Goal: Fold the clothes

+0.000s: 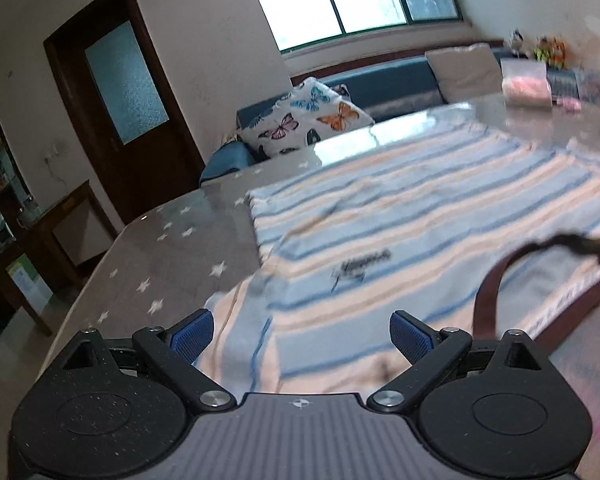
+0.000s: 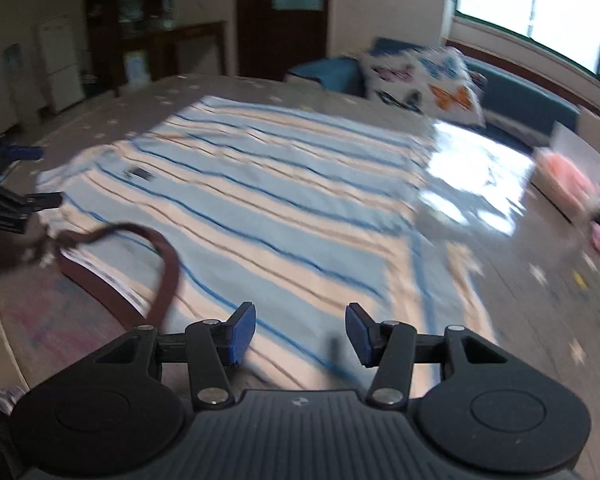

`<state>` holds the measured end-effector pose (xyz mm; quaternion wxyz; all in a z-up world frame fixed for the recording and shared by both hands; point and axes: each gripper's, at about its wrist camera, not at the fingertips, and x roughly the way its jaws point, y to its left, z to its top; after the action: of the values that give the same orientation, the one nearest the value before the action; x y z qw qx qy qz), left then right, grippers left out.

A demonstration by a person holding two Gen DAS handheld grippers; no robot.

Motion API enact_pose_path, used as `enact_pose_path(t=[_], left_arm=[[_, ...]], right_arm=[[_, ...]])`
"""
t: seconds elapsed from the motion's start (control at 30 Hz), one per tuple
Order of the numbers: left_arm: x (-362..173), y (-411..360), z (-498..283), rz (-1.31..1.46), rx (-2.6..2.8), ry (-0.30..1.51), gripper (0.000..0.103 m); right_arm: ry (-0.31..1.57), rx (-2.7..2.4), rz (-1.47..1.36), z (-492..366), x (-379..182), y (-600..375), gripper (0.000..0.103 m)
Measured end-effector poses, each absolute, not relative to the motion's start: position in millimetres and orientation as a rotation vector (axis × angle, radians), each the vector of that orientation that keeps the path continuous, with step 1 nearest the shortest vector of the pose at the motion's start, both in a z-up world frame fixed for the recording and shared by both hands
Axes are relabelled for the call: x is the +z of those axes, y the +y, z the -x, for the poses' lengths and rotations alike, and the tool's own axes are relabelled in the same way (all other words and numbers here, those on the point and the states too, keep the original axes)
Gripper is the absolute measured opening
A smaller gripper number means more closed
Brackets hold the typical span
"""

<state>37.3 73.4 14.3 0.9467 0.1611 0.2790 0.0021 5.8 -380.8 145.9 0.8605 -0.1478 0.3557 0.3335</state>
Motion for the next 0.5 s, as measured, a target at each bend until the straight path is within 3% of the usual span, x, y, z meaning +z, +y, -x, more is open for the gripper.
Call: enact_pose_path(t=[0.5], left_arm=[[-8, 28, -52, -0.386, -0.094, 0.593, 0.097]], right_arm=[[0.718, 0.828, 0.417, 5, 119, -323, 0.051]])
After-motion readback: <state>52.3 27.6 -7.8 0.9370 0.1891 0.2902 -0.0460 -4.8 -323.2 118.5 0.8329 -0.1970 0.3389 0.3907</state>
